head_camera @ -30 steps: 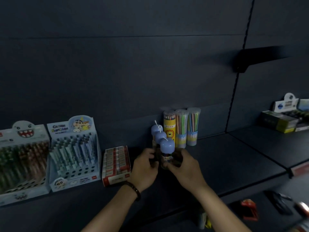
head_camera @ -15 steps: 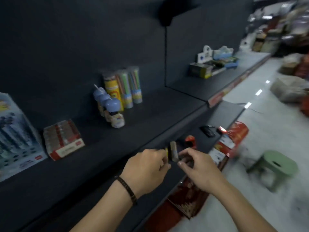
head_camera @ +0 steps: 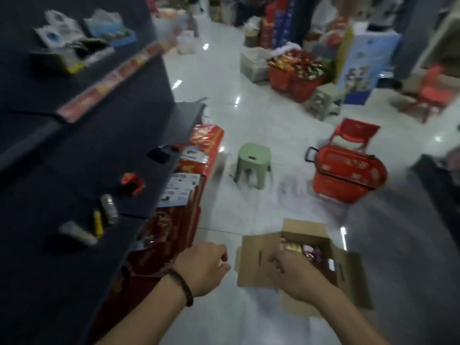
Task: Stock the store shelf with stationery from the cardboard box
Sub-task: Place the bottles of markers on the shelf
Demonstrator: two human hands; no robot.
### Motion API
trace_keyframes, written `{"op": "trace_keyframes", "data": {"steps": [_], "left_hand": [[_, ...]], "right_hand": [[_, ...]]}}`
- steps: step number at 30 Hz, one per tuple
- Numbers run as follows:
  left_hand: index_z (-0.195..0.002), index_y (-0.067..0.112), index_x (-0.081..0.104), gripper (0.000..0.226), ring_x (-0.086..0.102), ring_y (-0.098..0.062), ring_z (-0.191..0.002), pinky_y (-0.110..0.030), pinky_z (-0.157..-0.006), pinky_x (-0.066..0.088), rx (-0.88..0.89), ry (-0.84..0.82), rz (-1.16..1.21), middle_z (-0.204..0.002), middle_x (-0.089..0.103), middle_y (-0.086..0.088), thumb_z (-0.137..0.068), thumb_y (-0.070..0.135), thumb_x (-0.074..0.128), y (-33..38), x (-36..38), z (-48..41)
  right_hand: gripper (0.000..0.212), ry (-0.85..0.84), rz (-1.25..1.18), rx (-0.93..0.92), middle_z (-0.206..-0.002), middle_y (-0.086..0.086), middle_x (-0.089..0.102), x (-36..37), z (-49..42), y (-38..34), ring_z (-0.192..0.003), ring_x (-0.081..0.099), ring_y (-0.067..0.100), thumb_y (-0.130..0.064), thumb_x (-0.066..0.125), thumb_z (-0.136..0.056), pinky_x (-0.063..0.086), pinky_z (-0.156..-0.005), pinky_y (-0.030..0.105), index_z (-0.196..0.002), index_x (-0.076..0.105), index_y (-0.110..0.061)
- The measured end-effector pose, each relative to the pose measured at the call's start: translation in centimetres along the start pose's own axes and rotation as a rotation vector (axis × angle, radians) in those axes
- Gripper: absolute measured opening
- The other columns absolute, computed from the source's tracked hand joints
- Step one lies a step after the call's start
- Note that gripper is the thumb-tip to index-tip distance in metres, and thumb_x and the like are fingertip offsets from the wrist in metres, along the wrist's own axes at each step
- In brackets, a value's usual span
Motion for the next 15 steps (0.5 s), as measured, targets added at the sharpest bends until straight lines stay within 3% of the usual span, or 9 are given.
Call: {"op": "trace_keyframes", "data": {"steps": [6, 10, 15], "left_hand": [[-0.111, 0.031, 0.067, 0.032, 0.068, -0.018, -0.096, -0.035, -0.084, 0.056, 0.132, -0.205, -0.096, -0.108, 0.072, 0.006, -0.102, 0.053, 0.046, 12.4, 10.1, -11.0], [-0.116, 0.032, 0.067, 0.031, 0.067, -0.015, -0.101, -0.032, -0.086, 0.056, 0.17, -0.346, -0.037, -0.115, 0.07, 0.008, -0.102, 0.053, 0.048, 16.8, 17.4, -18.7], [-0.116, 0.026, 0.068, 0.027, 0.063, -0.012, -0.098, -0.027, -0.083, 0.055, 0.188, -0.455, 0.051, -0.115, 0.067, 0.007, -0.105, 0.044, 0.051, 18.6, 26.6, -30.2]], "right_hand": [[0.028, 0.003, -0.195, 0.35, -0.111, -0.001, 0.068, 0.2, 2.5, 22.1, -0.106, 0.067, 0.022, -0.046, 0.064, -0.099, 0.053, -0.084, 0.033, -0.115, 0.065, -0.024], [0.04, -0.015, -0.277, 0.518, -0.131, 0.004, 0.067, 1.7, 0.4, 31.2, -0.12, 0.063, 0.022, -0.043, 0.062, -0.103, 0.052, -0.099, 0.035, -0.135, 0.063, -0.019], [0.05, -0.109, -0.335, 0.64, -0.144, 0.005, 0.06, 5.9, -6.3, 39.7, -0.129, 0.06, 0.021, -0.043, 0.06, -0.104, 0.051, -0.107, 0.036, -0.148, 0.053, -0.019]]}}
Point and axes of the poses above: each hand's wrist, its own z-axis away from the middle knuckle, its own x-axis out of the palm, y = z × x, the point moved 5 cm from there along -z, towards the middle knuckle
